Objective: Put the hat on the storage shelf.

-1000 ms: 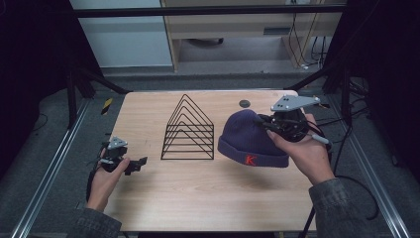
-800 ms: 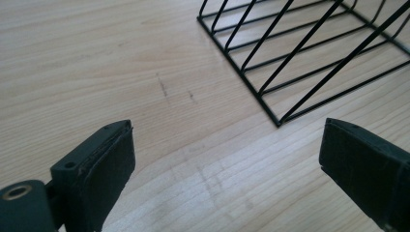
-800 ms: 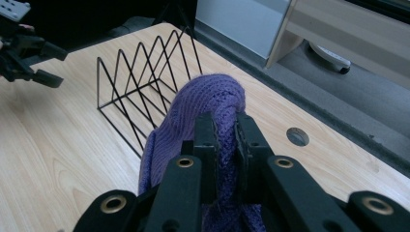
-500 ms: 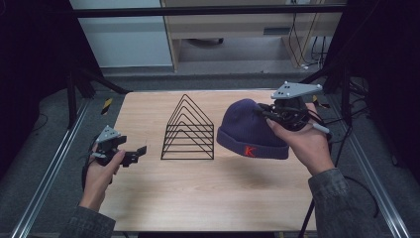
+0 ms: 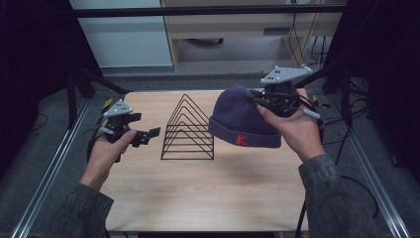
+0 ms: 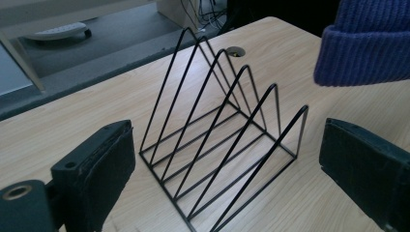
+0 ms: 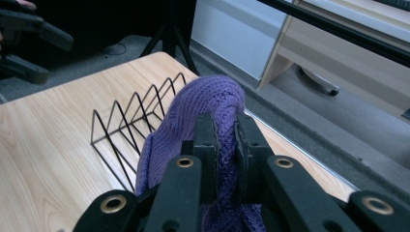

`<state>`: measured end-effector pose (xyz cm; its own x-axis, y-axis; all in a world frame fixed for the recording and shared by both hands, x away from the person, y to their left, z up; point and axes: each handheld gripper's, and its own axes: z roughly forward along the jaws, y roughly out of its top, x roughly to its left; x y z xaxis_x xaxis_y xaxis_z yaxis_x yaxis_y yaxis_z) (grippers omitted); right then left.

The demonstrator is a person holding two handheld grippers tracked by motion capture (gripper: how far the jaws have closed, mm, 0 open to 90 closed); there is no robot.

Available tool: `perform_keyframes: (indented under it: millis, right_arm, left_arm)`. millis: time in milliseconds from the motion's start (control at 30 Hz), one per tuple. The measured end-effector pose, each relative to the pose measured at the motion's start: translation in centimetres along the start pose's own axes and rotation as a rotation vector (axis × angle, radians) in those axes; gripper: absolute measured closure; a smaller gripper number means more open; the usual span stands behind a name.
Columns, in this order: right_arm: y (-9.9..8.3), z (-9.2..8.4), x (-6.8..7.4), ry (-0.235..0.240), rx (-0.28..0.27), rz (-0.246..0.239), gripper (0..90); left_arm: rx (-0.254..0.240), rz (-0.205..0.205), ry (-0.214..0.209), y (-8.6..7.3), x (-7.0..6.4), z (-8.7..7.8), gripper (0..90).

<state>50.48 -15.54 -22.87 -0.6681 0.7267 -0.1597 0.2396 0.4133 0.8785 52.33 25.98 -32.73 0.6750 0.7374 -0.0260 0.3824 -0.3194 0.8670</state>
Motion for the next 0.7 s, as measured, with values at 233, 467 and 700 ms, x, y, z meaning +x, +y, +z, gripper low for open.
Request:
perform_keyframes:
  millis: [233,467,700]
  right_arm:
    - [1.3,0.4,0.1,0.003,-0.018,-0.002,81.4]
    - [3.2,1.1,0.3,-0.001,-0.035,-0.007,81.4]
    - [5.1,2.3,0.6,0.002,-0.051,-0.012,81.4]
  left_arm:
    - [-0.027,-0.003,-0.041,1.2,-0.5,0.3,5.0]
    - [-0.024,0.019,-0.058,2.3,-1.4,0.8,5.0]
    - [-0.051,0.038,-0.063,3.6,-2.0,1.1,10.9]
